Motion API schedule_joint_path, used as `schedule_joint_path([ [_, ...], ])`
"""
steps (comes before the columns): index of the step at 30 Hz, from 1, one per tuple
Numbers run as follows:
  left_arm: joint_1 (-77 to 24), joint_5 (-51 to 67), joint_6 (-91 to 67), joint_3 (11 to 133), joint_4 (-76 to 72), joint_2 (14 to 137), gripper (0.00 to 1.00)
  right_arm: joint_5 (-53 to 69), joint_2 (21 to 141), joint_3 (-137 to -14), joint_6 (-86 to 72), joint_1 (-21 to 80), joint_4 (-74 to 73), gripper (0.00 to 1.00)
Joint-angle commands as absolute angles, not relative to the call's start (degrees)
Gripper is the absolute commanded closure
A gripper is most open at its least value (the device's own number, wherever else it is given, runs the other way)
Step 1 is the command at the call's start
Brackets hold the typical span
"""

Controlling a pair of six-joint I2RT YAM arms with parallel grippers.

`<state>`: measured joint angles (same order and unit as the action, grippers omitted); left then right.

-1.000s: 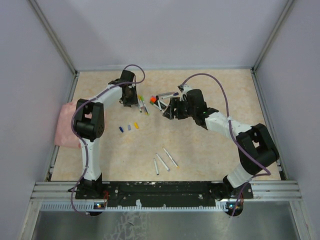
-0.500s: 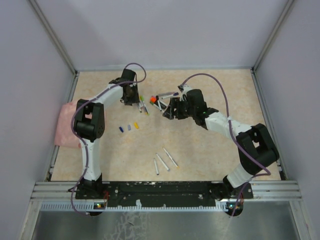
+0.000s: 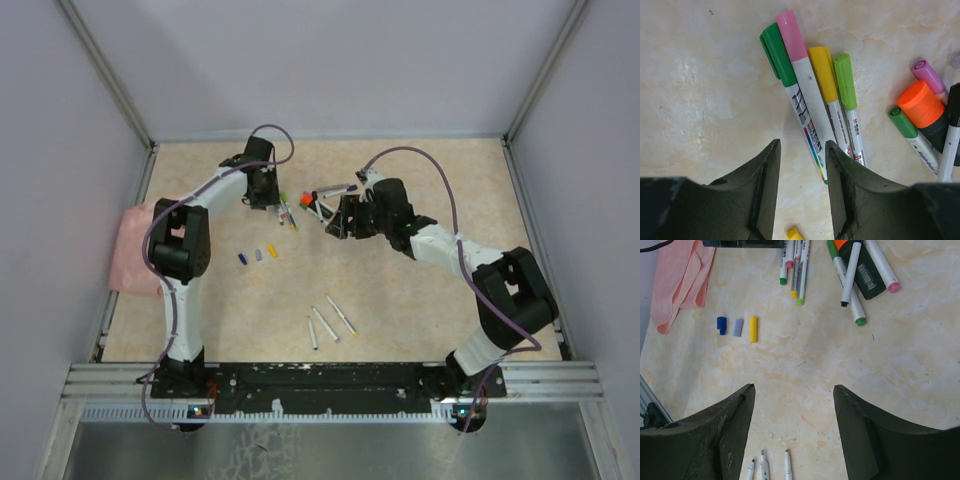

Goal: Open the pen caps
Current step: Pick up the pen from the center of the board.

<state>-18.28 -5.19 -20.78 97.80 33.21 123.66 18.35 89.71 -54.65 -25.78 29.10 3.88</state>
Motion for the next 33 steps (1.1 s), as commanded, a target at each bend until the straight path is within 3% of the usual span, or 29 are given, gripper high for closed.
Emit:
schedule_joint_path([
  [1,-18.6,-6.2,-20.9,98.9,34.2,124.4,0.54,18.9,89.6,-56.7,-25.9,28.8,6.5,0.36],
  [23,-18.6,-5.7,-20.0,97.4,34.1,126.4,0.59,18.7,88.7,-56.0,-26.0,28.7,6.4,0.36],
  [33,-18.6,-9.0,-17.7,96.5,36.8,127.1,0.66,18.5,88.1,-55.4,-26.1,28.7,6.5,0.36],
])
